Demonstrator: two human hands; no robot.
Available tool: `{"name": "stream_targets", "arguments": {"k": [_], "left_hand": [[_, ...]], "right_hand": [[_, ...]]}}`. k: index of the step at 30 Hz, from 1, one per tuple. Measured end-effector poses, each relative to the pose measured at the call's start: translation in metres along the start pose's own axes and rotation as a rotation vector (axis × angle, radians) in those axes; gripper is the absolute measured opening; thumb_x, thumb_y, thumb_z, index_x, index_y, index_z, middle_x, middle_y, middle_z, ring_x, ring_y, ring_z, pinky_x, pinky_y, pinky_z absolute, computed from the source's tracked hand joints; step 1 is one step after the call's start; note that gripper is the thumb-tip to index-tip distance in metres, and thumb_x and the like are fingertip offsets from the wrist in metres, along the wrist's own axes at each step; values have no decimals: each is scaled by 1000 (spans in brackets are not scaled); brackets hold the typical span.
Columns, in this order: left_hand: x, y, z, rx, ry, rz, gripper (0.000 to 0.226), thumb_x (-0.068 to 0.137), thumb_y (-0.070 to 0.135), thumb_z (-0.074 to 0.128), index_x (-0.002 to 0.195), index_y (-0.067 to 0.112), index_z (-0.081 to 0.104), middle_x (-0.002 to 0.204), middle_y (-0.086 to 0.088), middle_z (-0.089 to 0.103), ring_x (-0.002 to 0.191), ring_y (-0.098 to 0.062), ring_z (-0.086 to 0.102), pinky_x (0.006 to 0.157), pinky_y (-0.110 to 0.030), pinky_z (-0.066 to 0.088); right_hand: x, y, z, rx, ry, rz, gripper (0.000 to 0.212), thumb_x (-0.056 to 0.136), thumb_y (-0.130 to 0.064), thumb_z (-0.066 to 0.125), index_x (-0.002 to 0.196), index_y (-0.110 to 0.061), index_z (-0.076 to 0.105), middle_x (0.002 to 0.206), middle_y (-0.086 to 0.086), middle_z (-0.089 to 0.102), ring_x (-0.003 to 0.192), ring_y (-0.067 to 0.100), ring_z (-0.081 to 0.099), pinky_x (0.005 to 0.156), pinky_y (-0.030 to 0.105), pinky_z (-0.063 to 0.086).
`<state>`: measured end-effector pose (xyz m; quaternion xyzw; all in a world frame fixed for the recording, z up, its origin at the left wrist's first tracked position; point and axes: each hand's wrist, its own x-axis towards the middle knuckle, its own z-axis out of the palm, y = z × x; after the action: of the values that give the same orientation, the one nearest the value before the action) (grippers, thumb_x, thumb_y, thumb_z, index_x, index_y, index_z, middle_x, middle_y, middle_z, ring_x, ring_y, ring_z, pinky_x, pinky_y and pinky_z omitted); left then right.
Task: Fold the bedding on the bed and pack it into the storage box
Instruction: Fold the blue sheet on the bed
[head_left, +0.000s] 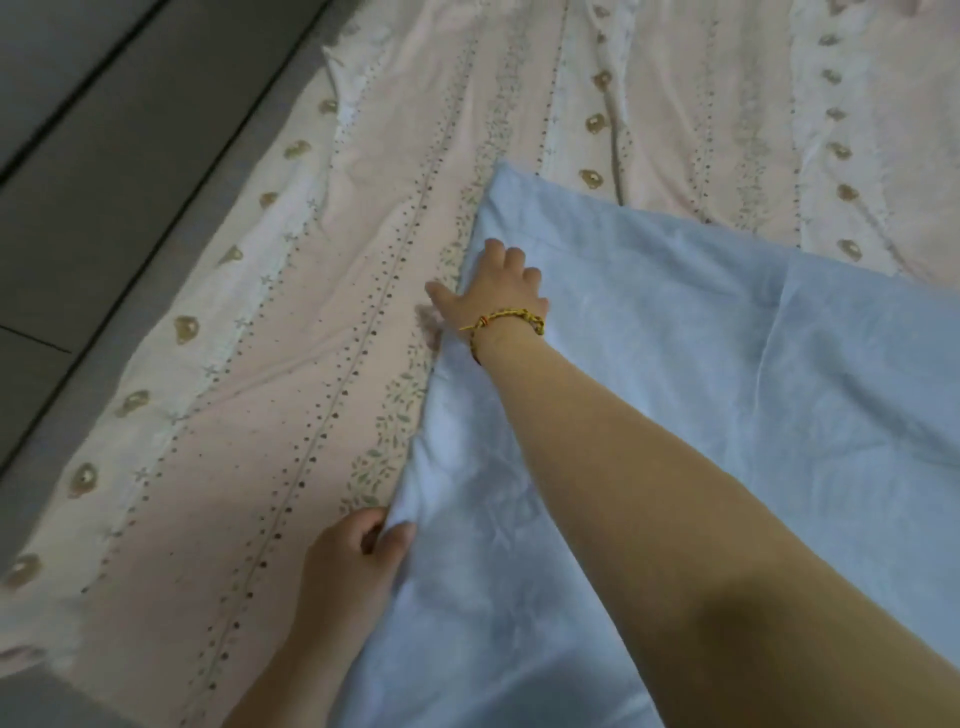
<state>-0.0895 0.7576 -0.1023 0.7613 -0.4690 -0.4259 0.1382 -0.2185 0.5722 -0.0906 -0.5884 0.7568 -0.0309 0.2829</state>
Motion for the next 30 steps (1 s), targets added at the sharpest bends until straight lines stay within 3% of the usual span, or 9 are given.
{"name": "stream_targets", "arguments": {"k": [3, 5, 11, 15, 19, 21, 24, 28, 30], "left_hand": [[8, 1, -7, -47, -2, -19, 11, 83, 29, 63, 92, 24, 65, 76, 11, 65, 69, -4, 58, 57, -10, 37], [13, 2, -9, -6, 10, -19, 50, 82, 27, 66, 130, 22, 51, 108, 4, 66, 96, -13, 62, 71, -15, 38], [12, 8, -6, 101, -1, 138, 73, 89, 24, 58, 146, 31, 12, 148, 12, 30, 127, -10, 42, 93, -17, 32], [-1, 21, -7, 57, 29, 145, 58, 90, 19, 55, 141, 33, 30, 135, 4, 51, 116, -20, 53, 96, -31, 43], [-47, 62, 10, 161, 18, 324, 49, 92, 29, 49, 137, 38, 34, 119, 7, 62, 105, -13, 59, 86, -20, 42], [-70, 83, 31, 233, -39, 518, 44, 80, 31, 50, 123, 30, 56, 93, 11, 71, 81, -4, 65, 73, -13, 44], [-104, 111, 78, 172, -62, 685, 35, 53, 32, 62, 86, 26, 73, 53, 16, 64, 42, 4, 55, 46, -7, 42], [-162, 151, 152, 212, -78, 704, 45, 63, 37, 50, 104, 29, 67, 69, 15, 68, 59, 0, 63, 57, -10, 45], [-190, 161, 198, 253, -46, 762, 42, 62, 41, 39, 95, 36, 65, 56, 19, 63, 47, 3, 58, 48, -8, 41]], "right_hand": [[27, -28, 15, -139, -43, 81, 81, 91, -37, 49, 147, -21, -6, 154, 8, -3, 141, 33, 3, 105, 59, 25], [32, -31, 24, -216, -57, 96, 82, 92, -24, 49, 146, -24, -13, 154, 11, -10, 141, 36, -1, 105, 61, 24], [34, -27, 17, -219, -52, 2, 72, 93, 1, 32, 148, -25, -6, 154, 13, -12, 138, 35, 20, 102, 44, 36], [31, -3, -12, 101, 63, -74, 69, 89, 5, 27, 148, -24, 8, 151, 10, 20, 124, 29, 45, 97, 33, 38], [-3, 42, -59, 495, 183, -139, 67, 87, 13, 29, 146, -17, 20, 147, 6, 33, 132, 21, 35, 89, 7, 30], [-23, 72, -90, 651, 255, -169, 69, 83, 20, 25, 145, -11, 23, 149, 7, 28, 135, 20, 29, 90, -2, 28], [-49, 132, -135, 722, 359, -134, 68, 81, 20, 25, 142, -10, 30, 148, 7, 32, 136, 19, 31, 108, 20, 29], [-90, 231, -185, 732, 409, -74, 66, 84, 17, 27, 142, -13, 31, 145, 7, 37, 133, 19, 37, 106, 24, 33], [-109, 281, -203, 729, 396, -48, 62, 86, 15, 28, 142, -11, 31, 145, 6, 38, 131, 18, 38, 104, 20, 33]]}}
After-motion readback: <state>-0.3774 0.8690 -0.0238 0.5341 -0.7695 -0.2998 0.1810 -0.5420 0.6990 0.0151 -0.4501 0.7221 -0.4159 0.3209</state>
